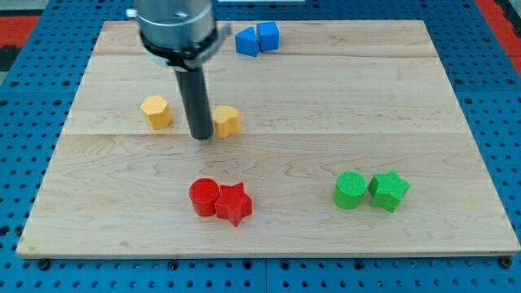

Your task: Slide the heart close to the triangle

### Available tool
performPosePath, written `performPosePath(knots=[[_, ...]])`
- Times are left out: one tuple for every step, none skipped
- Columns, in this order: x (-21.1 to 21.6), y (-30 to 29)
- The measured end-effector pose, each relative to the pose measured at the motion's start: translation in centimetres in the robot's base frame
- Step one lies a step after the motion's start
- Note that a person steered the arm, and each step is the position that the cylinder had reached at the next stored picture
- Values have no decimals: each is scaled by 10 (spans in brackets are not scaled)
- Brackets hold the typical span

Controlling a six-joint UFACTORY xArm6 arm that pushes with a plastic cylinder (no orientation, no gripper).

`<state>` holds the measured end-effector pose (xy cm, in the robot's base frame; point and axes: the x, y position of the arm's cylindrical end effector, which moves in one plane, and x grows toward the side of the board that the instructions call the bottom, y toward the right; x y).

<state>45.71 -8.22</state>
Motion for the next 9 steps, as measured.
performPosePath(knots=[[12,10],[-64,37],[-139,42],[-90,81],[-21,90],[-53,124],[-130,99],[-136,92],[-134,93]])
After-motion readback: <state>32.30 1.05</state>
